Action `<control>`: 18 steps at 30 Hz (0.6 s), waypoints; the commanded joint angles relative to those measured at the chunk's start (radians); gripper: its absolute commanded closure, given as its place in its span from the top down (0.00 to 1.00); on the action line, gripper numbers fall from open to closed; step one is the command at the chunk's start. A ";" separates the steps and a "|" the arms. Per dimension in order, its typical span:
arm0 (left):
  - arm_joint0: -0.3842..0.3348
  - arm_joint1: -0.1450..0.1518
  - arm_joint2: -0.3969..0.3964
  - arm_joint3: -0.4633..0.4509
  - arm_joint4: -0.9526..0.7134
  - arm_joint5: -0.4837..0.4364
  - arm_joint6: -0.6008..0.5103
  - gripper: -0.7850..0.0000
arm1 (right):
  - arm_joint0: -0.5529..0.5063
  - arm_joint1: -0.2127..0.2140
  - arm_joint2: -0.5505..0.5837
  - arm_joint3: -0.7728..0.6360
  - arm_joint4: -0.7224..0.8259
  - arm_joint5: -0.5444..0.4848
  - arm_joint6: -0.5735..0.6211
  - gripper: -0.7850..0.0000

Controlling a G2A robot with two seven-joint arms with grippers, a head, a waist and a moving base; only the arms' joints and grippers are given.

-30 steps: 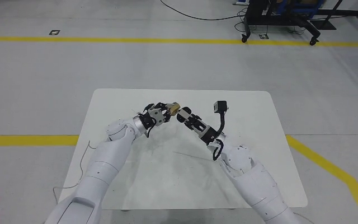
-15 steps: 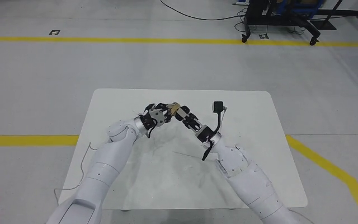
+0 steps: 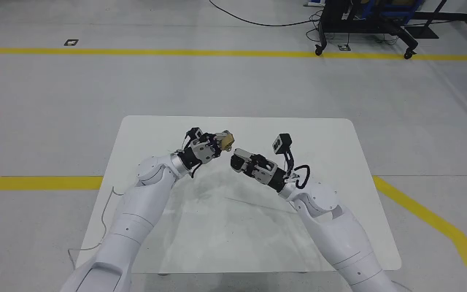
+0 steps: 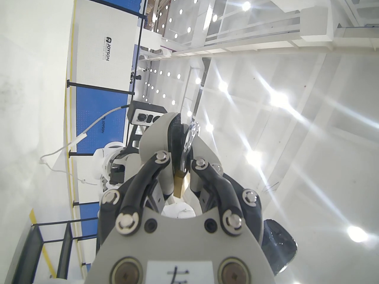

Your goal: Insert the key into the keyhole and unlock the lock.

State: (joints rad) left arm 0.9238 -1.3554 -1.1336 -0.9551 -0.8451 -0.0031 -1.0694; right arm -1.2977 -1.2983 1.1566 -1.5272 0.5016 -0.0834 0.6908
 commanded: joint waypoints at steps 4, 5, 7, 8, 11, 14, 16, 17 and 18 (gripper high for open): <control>-0.003 -0.002 0.006 0.011 -0.002 -0.003 -0.014 0.00 | 0.014 0.001 0.001 0.002 0.069 0.059 0.054 0.33; -0.004 -0.002 0.006 0.011 -0.002 -0.003 -0.016 0.00 | 0.015 0.001 0.002 0.001 0.074 0.062 0.056 0.33; -0.003 -0.002 0.006 0.010 -0.001 -0.004 -0.017 0.00 | 0.017 0.001 0.001 -0.002 0.088 0.072 0.063 0.32; -0.003 -0.002 0.006 0.010 0.001 -0.003 -0.017 0.00 | 0.017 0.001 0.001 -0.004 0.093 0.075 0.065 0.31; -0.002 -0.002 0.006 0.007 0.004 -0.003 -0.018 0.00 | 0.017 0.001 -0.001 -0.008 0.100 0.084 0.070 0.31; 0.000 -0.002 0.008 0.002 0.008 -0.001 -0.020 0.00 | 0.018 0.001 -0.005 -0.007 0.099 0.088 0.062 0.31; 0.001 -0.002 0.010 -0.001 0.008 0.003 -0.023 0.00 | 0.020 0.001 -0.008 -0.005 0.093 0.086 0.046 0.28; 0.001 -0.002 0.011 -0.002 0.007 0.005 -0.024 0.00 | 0.020 0.000 -0.010 -0.005 0.095 0.087 0.040 0.27; 0.002 -0.003 0.011 -0.003 0.008 0.006 -0.024 0.00 | 0.021 0.000 -0.010 -0.004 0.099 0.088 0.036 0.25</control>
State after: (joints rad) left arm 0.9252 -1.3579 -1.1229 -0.9572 -0.8374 0.0015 -1.0933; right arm -1.2770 -1.2982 1.1468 -1.5317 0.5969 0.0031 0.7302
